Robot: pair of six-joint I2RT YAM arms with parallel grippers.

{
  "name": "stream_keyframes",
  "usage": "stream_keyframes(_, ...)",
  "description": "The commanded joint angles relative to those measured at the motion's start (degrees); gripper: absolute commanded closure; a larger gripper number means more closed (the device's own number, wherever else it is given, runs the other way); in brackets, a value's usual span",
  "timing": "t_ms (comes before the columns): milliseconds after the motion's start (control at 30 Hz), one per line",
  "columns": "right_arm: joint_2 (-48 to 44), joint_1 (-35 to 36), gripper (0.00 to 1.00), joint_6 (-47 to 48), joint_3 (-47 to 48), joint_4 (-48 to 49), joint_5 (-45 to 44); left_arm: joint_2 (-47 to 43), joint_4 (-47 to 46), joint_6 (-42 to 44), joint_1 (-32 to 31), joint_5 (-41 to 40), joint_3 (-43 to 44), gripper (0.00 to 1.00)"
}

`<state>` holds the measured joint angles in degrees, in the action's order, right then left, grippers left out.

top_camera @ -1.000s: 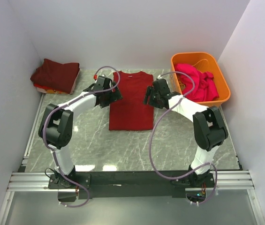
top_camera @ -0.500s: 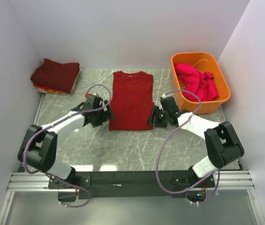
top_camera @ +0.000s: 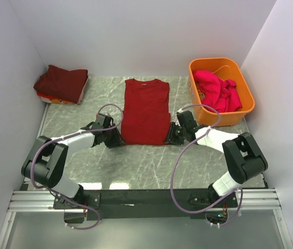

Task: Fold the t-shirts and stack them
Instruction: Fold the tshirt

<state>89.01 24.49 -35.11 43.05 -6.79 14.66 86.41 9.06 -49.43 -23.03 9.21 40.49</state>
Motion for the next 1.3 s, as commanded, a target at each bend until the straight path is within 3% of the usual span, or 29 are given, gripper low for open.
stream_keyframes(0, 0.81, 0.12, 0.63, -0.83, -0.76, 2.57, -0.06, 1.56, -2.56, 0.21, -0.18, 1.60, -0.15, 0.60)
stream_keyframes(100, 1.69, 0.12, 0.63, -0.92, -1.47, 3.09, -0.50, 4.28, -2.20, 1.00, -0.18, 0.89, 0.81, 0.64)
stream_keyframes(200, 2.48, 0.21, 0.63, -1.18, -1.91, 3.01, -1.21, 6.57, -2.21, 1.26, -0.18, 1.16, 2.40, 0.73)
stream_keyframes(300, 2.22, 0.21, 0.65, -1.01, -2.61, 2.92, -1.30, 8.24, -0.63, 1.61, -0.18, 0.02, 3.89, 0.92)
stream_keyframes(333, 2.04, 0.21, 0.73, -1.01, -2.79, 3.01, -1.38, 8.33, -0.19, 1.79, -0.18, -0.16, 4.24, 0.99)
stream_keyframes(500, 0.82, 0.56, 1.00, -0.40, -4.37, 2.40, 0.72, 4.57, 0.25, 1.70, -0.53, -0.24, 0.66, 0.99)
stream_keyframes(733, -6.82, 3.37, 1.00, -0.39, -8.85, -1.99, 2.66, -10.19, 3.15, 1.09, -4.48, -0.07, -7.96, 0.99)
stream_keyframes(1000, -25.80, 6.71, 1.00, -1.81, -10.44, -13.59, 4.07, -28.74, 17.03, -1.98, -9.23, -1.74, -5.87, 0.99)
stream_keyframes(1133, -28.63, 5.40, 1.00, 2.85, -4.04, -17.29, -0.14, -32.97, 18.19, -1.63, -9.05, -8.93, -1.74, 0.99)
stream_keyframes(1267, -22.58, 2.59, 1.00, 6.19, 6.23, -16.52, 2.03, -29.65, 14.06, -0.24, -8.27, -15.00, 4.23, 0.99)
